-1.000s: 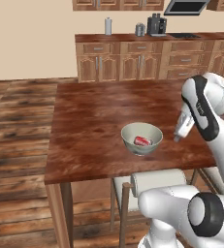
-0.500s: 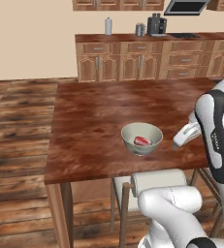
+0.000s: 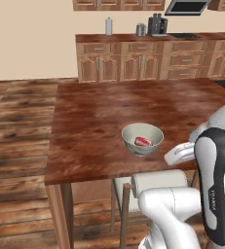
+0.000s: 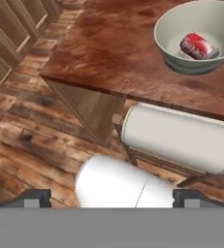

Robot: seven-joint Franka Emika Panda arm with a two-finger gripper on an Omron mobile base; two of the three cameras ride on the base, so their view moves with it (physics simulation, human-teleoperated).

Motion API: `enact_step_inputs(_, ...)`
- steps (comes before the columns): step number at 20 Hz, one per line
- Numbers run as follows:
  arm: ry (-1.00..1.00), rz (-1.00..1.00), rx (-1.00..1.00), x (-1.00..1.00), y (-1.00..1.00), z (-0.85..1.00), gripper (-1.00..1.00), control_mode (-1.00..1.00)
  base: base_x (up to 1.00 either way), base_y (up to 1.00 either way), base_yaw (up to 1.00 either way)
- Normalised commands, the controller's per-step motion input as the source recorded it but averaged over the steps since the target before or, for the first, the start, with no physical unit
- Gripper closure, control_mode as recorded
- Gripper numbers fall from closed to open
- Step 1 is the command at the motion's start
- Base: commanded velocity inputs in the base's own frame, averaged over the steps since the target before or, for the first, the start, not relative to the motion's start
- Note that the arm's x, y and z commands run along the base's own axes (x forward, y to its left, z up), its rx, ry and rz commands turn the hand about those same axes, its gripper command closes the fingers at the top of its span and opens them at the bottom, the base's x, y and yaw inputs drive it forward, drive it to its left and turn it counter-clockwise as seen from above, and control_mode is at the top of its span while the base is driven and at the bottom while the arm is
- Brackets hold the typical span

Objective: Open the fridge, grab two sodas, and place both sodas inside the bowl with ice on the dining counter.

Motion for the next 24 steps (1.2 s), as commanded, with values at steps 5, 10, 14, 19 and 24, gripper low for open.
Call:
enact_step_inputs(5, -0.08, -0.18, -0.04, -0.48, 0.09, 0.01, -1.00, -1.00, 0.00, 0.00, 0.00)
enact_step_inputs(10, -0.01, -0.08, -0.05, -0.19, 0.05, -0.03, -1.00, -1.00, 0.00, 0.00, 0.00)
enact_step_inputs(14, 0.00, -0.01, -0.11, 0.00, 0.22, -0.13, -1.00, -1.00, 0.00, 0.00, 0.00)
enact_step_inputs(19, 0.00, -0.01, -0.12, 0.00, 0.31, -0.17, -1.00, -1.00, 0.00, 0.00, 0.00)
enact_step_inputs(24, 0.00, -0.01, -0.01, -0.12, 0.00, -0.08, -1.00, -1.00, 0.00, 0.00, 0.00)
